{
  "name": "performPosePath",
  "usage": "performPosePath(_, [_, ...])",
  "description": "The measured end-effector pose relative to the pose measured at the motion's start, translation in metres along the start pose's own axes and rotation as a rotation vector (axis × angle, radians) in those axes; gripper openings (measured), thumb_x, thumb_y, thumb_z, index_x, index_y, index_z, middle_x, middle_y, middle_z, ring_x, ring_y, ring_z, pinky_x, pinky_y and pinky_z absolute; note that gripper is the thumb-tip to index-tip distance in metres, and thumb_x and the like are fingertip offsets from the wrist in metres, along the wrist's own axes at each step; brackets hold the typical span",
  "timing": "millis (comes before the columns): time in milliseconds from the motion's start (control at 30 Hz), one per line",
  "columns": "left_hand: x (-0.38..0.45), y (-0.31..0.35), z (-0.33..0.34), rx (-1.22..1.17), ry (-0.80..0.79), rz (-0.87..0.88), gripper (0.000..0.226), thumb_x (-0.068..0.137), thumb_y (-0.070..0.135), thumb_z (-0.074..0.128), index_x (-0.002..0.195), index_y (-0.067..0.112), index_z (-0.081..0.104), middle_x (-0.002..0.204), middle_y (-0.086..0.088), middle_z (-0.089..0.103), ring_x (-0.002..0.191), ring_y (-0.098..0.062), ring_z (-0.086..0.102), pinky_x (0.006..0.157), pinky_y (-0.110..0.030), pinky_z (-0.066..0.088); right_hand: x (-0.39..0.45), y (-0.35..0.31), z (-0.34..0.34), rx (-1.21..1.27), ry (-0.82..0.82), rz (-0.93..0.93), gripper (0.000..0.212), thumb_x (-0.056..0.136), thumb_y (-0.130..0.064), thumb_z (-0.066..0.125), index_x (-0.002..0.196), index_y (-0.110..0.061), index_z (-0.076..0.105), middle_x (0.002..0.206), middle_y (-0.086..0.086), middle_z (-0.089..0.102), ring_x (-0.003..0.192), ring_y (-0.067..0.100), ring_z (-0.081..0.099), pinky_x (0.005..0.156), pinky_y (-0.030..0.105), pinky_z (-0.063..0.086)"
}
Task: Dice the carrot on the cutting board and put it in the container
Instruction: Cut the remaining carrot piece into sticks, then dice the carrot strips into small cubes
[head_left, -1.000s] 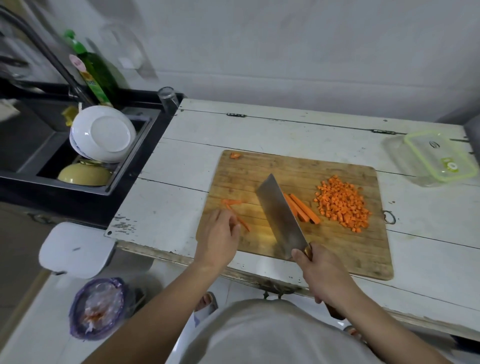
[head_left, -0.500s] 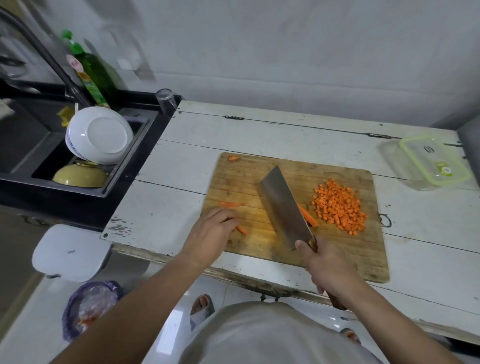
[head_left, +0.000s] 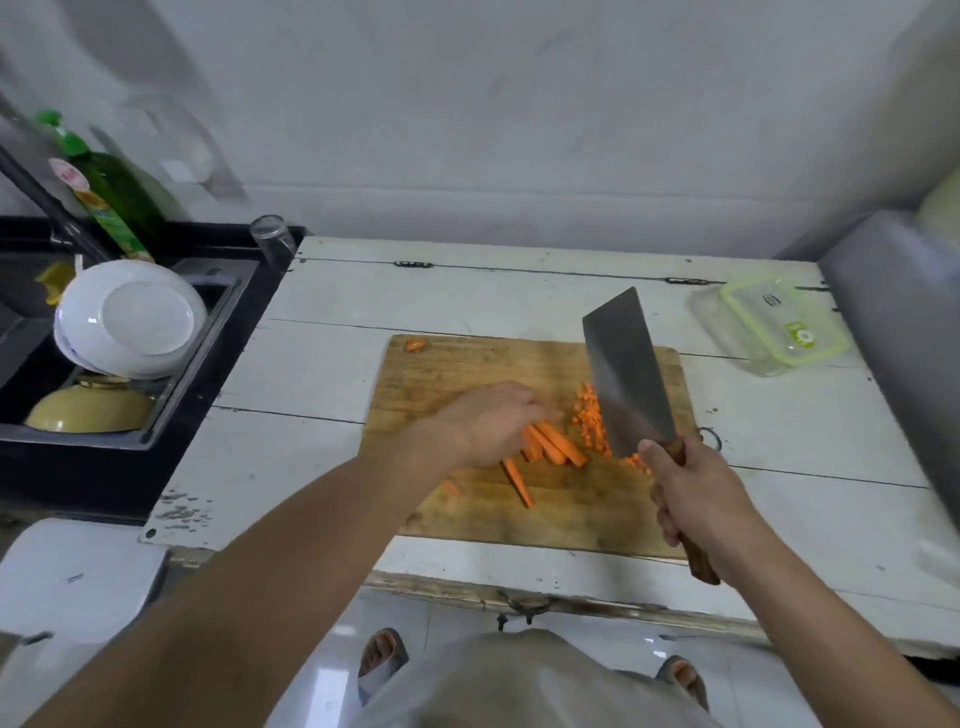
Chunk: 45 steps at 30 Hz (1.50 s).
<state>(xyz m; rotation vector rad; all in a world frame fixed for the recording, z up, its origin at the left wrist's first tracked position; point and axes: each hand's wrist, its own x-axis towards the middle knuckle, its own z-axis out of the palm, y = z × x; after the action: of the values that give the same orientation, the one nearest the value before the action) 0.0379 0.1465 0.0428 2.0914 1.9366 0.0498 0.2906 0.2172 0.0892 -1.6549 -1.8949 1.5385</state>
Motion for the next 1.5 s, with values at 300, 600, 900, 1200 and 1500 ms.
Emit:
performPosePath(300, [0.015,-0.02,-0.009,0.074,-0.11,0.112,0.026,0.095,0.02,0.068,0.12,0.024,0.062,0.115,0.001,0.059,0.114,-0.022,0.053,0.09,-0.037,0.045,-0.006,0.011,-0.01,0.049,0.031,0.016,0.026,0.1,-0.039,0.055,0.103,-0.013,0.053,0.061,0.009,0.052,0.043,0.025,0.048,0.047,0.035,0.049])
performPosePath(600, [0.011,-0.027,0.0,0.113,0.022,0.047,0.021,0.101,0.017,0.054,0.121,0.018,0.059,0.12,-0.002,0.057,0.114,-0.025,0.053,0.085,-0.035,0.041,-0.007,0.003,-0.002,-0.014,0.017,0.014,0.03,0.1,-0.038,0.056,0.098,-0.009,0.053,0.065,0.011,0.051,0.043,0.026,0.048,0.045,0.035,0.05])
performPosePath(900, [-0.007,-0.079,-0.016,0.425,0.059,-0.491,0.046,0.087,0.006,0.06,0.131,0.018,0.054,0.123,-0.005,0.059,0.116,-0.028,0.055,0.093,-0.041,0.048,-0.006,0.004,-0.006,-0.033,0.022,0.024,0.029,0.101,-0.041,0.054,0.097,-0.013,0.054,0.064,0.008,0.054,0.043,0.025,0.05,0.047,0.035,0.051])
performPosePath(1200, [0.021,0.053,0.013,-0.044,0.046,-0.483,0.045,0.096,0.055,0.054,0.124,0.019,0.052,0.127,-0.006,0.061,0.123,-0.029,0.051,0.099,-0.046,0.037,-0.005,0.011,-0.013,-0.015,0.041,0.033,0.03,0.1,-0.04,0.055,0.095,-0.011,0.055,0.06,0.009,0.052,0.042,0.028,0.051,0.05,0.038,0.052])
performPosePath(1500, [-0.041,0.044,0.055,0.032,0.227,-0.459,0.024,0.092,0.028,0.051,0.114,0.019,0.049,0.121,-0.004,0.044,0.11,-0.025,0.042,0.093,-0.038,0.039,0.001,0.013,-0.007,0.014,0.034,0.035,0.028,0.1,-0.04,0.055,0.099,-0.012,0.055,0.065,0.012,0.054,0.046,0.026,0.049,0.048,0.037,0.051])
